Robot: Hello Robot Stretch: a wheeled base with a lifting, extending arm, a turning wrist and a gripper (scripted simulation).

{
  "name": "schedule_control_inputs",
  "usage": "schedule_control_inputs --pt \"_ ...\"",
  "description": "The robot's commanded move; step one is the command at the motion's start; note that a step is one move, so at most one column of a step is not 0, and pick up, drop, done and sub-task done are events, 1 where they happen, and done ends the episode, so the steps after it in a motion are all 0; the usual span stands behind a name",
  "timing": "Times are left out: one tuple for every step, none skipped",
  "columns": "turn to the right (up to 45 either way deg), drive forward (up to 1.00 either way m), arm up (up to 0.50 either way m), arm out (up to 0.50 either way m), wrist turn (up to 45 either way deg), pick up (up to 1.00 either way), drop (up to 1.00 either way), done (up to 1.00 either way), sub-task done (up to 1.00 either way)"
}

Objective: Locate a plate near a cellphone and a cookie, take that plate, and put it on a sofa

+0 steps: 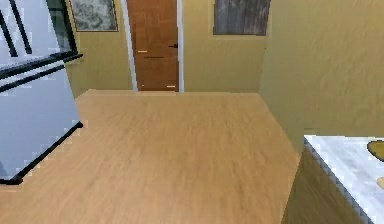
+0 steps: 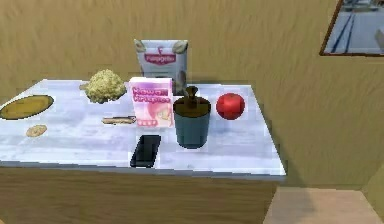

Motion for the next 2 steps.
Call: schedule_control_inputs --pt "-36.0 0.0 0.0 0.0 0.0 0.0 0.0 0.0 0.0" --pt "45.0 0.0 0.0 0.0 0.0 0.0 0.0 0.0 0.0"
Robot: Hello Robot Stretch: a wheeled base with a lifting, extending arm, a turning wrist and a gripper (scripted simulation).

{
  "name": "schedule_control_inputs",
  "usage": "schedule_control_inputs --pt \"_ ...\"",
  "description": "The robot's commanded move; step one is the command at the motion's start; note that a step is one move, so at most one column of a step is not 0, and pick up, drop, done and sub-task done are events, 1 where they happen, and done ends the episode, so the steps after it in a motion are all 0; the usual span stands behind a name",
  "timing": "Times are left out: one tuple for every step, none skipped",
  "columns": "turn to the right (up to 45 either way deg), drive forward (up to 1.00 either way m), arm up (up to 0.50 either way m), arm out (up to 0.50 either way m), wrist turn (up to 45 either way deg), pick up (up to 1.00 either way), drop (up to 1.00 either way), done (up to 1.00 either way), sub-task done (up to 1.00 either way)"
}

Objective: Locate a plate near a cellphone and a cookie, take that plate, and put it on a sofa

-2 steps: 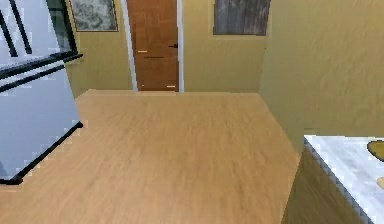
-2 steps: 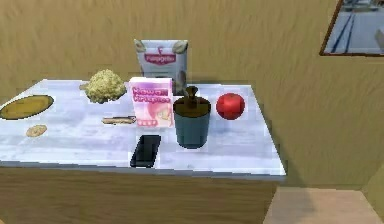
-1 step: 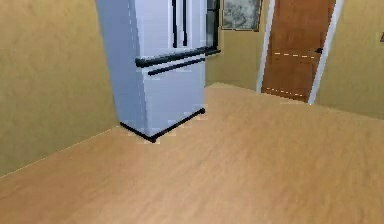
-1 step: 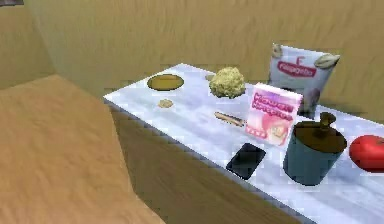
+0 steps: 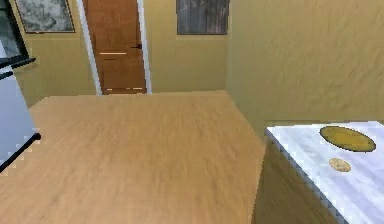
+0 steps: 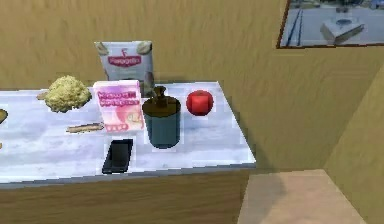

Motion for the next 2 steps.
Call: schedule_control_inputs --pt "6.0 0.0 0.0 0.0 0.0 0.0 0.0 0.0 0.0" --pt "0.0 0.65 0.0 0.0 0.0 0.0 0.0 0.0 0.0"
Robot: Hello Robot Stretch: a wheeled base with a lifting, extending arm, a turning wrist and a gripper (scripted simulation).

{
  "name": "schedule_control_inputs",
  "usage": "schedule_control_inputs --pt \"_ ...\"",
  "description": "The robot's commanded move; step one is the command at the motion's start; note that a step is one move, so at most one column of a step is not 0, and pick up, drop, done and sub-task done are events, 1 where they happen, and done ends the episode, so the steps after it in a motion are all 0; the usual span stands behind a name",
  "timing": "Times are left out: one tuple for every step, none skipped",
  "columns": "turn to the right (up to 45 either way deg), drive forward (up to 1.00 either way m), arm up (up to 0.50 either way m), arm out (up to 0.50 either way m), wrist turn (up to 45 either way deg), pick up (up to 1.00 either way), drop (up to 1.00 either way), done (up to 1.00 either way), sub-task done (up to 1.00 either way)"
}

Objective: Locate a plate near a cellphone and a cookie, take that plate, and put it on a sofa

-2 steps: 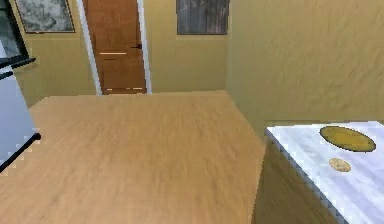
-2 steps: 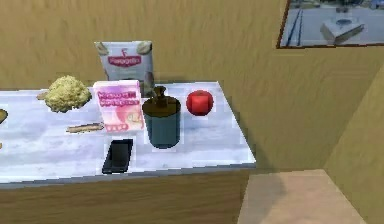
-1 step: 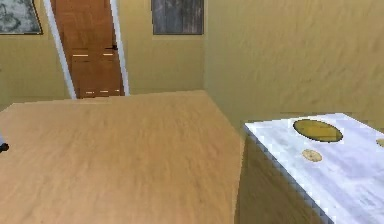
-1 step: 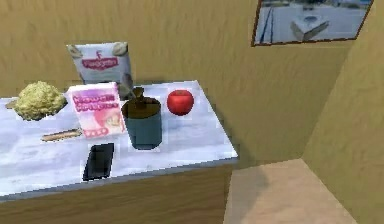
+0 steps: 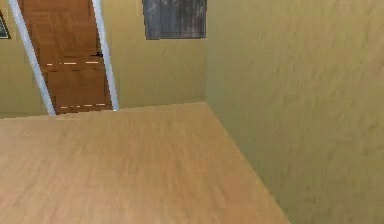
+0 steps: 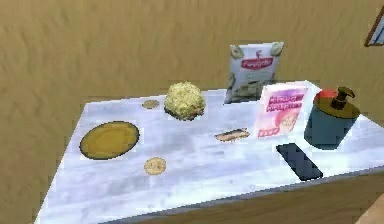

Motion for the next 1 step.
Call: schedule_control_inputs --pt "-18.0 0.0 0.0 0.0 0.0 0.0 0.0 0.0 0.0"
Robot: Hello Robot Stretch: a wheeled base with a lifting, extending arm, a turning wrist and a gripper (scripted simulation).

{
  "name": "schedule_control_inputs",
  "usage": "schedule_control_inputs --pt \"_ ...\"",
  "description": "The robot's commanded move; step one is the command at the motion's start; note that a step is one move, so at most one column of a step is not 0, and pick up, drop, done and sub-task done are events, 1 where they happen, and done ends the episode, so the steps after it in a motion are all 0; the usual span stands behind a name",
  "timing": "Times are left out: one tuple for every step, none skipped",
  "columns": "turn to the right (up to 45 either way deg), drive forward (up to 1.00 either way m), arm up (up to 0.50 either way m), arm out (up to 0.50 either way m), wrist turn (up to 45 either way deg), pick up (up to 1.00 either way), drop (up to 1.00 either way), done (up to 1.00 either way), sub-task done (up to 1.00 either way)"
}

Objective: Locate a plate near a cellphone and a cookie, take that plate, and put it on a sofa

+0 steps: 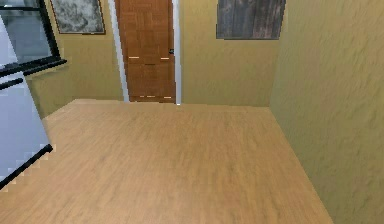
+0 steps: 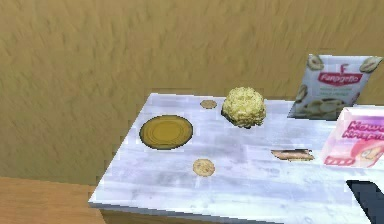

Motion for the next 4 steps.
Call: schedule_control_inputs --pt "0.0 0.0 0.5 0.0 0.0 0.0 0.0 0.0 0.0" --pt "0.0 0.0 0.38 0.0 0.0 0.0 0.0 0.0 0.0" --pt "0.0 0.0 0.0 0.2 0.0 0.0 0.0 0.0 0.0" --pt "0.0 0.0 0.0 0.0 45.0 0.0 0.0 0.0 0.0"
